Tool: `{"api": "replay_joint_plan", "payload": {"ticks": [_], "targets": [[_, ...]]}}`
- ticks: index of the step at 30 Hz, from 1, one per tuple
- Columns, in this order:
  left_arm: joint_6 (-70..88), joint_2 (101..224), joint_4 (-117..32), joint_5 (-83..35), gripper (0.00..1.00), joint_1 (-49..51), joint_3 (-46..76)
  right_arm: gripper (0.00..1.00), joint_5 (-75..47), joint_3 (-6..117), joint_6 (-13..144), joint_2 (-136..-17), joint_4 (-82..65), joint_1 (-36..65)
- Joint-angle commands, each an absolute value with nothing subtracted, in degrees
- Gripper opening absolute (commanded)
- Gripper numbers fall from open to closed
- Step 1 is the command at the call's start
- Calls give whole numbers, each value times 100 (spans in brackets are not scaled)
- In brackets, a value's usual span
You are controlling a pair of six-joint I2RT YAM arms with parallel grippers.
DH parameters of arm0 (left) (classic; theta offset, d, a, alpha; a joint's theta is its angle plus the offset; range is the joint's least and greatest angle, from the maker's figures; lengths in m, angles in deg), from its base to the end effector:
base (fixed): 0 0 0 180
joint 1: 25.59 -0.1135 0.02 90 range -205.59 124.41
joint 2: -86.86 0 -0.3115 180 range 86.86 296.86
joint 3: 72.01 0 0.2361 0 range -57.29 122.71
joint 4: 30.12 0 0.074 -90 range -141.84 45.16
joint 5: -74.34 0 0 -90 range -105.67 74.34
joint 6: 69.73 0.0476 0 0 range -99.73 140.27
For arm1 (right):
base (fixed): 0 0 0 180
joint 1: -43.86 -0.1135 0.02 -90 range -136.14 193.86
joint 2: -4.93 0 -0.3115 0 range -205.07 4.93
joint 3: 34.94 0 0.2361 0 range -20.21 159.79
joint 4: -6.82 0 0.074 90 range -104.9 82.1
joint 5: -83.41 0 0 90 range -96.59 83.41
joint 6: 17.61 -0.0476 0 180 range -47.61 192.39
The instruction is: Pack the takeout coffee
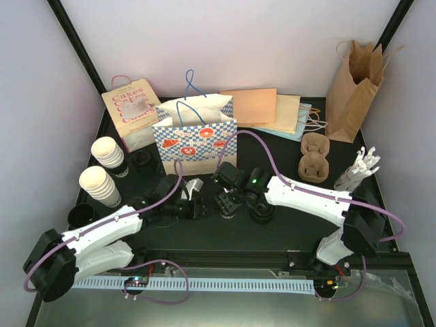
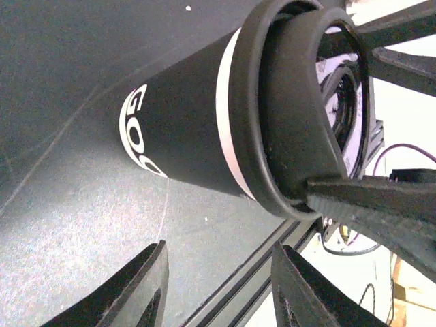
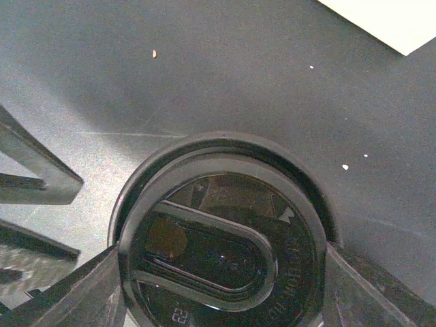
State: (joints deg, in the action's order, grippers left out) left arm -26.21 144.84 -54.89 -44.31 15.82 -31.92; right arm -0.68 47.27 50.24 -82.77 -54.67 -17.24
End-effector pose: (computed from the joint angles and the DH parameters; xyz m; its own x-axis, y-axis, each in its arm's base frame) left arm 0.1084 -0.1260 0.2266 -0.9626 0.0005 -0.2708 0.2133 0.6176 -0.7570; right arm 0.1444 0.2515 0.2905 -0.7330 -0.5518 -0.3979 -0.6208 0.7817 0.0597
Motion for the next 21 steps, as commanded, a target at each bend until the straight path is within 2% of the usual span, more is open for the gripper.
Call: {"api": "replay_joint_plan", "payload": {"ticks": [1,5,10,21], "targets": [[-2117,14180,-6433,-4218,45,1567,-2639,68,-448,4448,5085,-8583,-5552,-1744],[-1830,14116,-6789,-4219,47,1387,-2291,69,-460,4403,5192,-8484,-5476,-1757],[-1765,14287,-6275,-4488,52,1293,-2256,69,-463,4292,5291,-8449,-5379,-1766],[-1907,14957,-5506,-4558,53,1255,-2166,71,-480,4238,5385,-8380,-5299,-1784]]}}
